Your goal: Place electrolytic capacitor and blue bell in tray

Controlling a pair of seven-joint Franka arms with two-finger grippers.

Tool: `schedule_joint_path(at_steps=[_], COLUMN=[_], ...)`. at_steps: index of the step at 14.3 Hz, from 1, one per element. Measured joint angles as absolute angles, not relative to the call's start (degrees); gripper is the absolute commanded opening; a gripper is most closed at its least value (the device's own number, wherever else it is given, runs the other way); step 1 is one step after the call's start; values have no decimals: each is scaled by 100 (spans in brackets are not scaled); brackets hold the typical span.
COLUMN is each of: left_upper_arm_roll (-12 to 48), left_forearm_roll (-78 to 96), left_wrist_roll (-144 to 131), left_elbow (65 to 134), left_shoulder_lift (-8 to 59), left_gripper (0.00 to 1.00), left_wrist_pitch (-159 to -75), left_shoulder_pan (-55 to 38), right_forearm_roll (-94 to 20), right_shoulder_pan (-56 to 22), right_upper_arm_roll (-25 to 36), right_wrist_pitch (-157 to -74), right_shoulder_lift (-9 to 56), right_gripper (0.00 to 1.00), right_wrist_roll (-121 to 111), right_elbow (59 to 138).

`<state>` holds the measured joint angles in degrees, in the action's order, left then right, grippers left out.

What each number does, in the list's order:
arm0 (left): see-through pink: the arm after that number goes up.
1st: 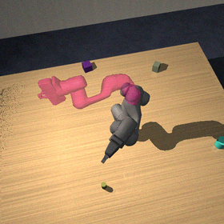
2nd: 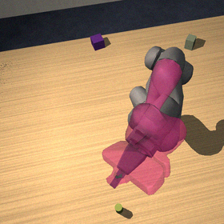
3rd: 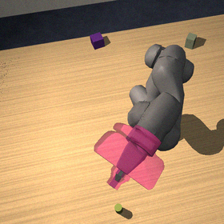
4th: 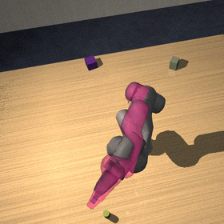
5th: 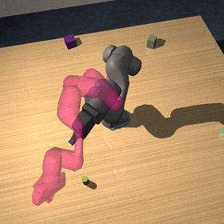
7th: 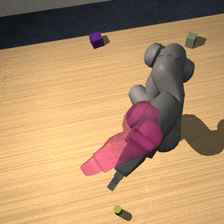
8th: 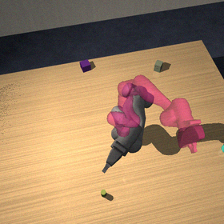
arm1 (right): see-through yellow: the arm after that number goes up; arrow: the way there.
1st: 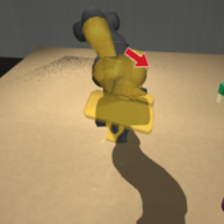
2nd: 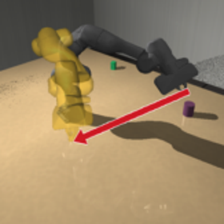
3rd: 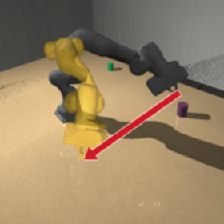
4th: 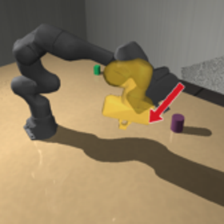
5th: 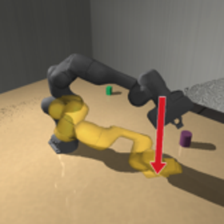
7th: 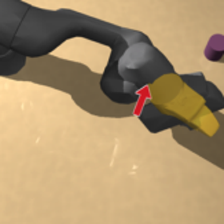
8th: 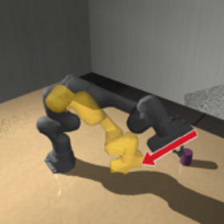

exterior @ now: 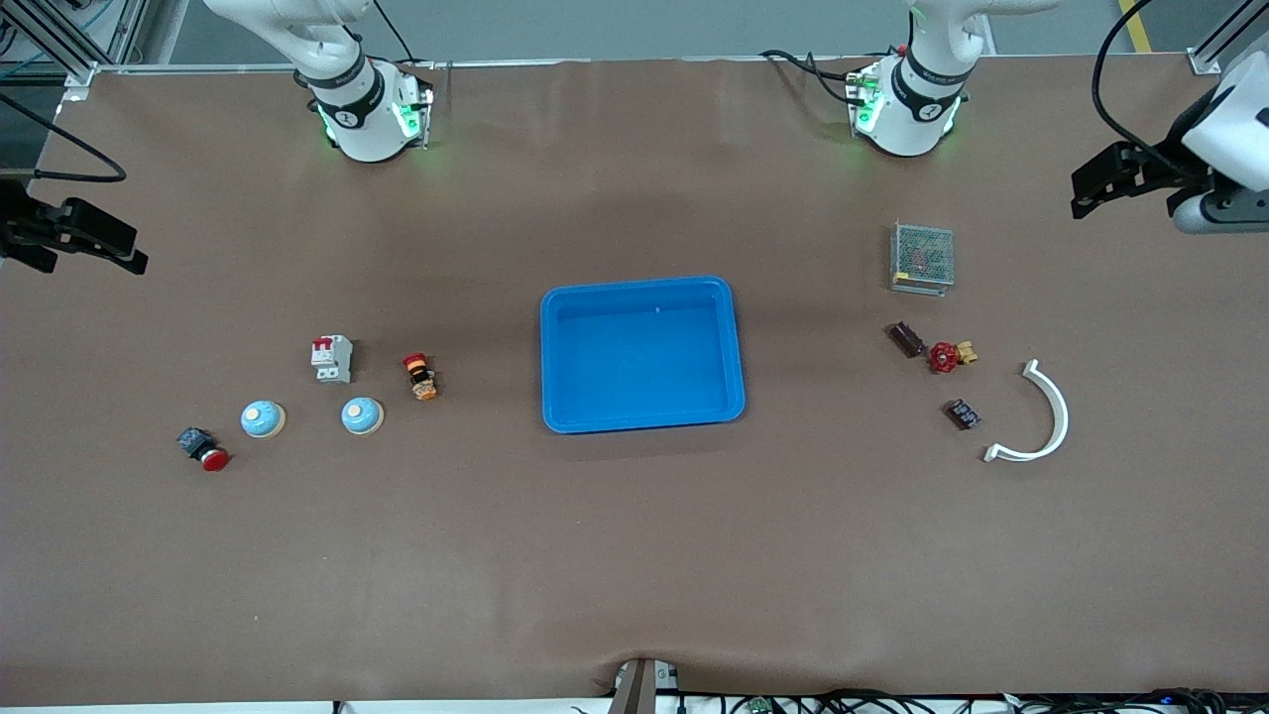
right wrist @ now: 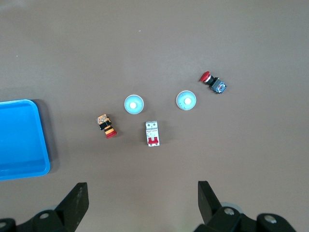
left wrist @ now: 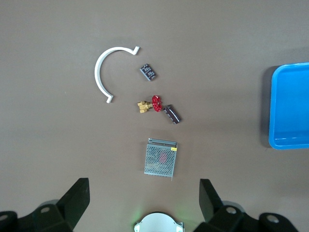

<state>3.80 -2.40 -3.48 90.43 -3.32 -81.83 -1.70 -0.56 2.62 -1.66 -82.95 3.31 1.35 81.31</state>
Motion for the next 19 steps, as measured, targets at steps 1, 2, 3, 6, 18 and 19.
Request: schedule_joint_path(at_steps=[1, 2, 3, 6, 18, 19], left_upper_arm_roll=[387, 387, 387, 392, 667, 759], left_forearm_roll=[-240, -240, -240, -239, -235, -235], left_wrist_roll=[-361, -402, -458, -790, -2762, -2996], left_elbow=[9054, 9117, 9239, 9778, 12251, 12451], left_shoulder_lift=[-281, -241, -220, -202, -308, -305], left_gripper=[100, 100, 100, 100, 100, 100], left_wrist_pitch=[-8208, -8259, -8391, -8952, -11539, -11797], left_shoulder_pan=[-170, -168, -164, -158, -162, -163], right_forearm_roll=[-48, -37, -31, -8, -3, -3], right_shoulder_pan=[262, 266, 272, 308, 982, 1061], right_upper_arm_roll=[-162, -155, -144, -112, -27, -24], right_wrist_pitch=[-8296, -8297, -8297, -8297, -10233, -10623], right_shoulder_lift=[329, 327, 325, 323, 369, 372], right_gripper=[100, 100, 100, 100, 100, 100], right_wrist_roll=[135, 135, 135, -135, -311, -311], right_elbow=[8131, 8131, 8131, 8131, 10302, 10613])
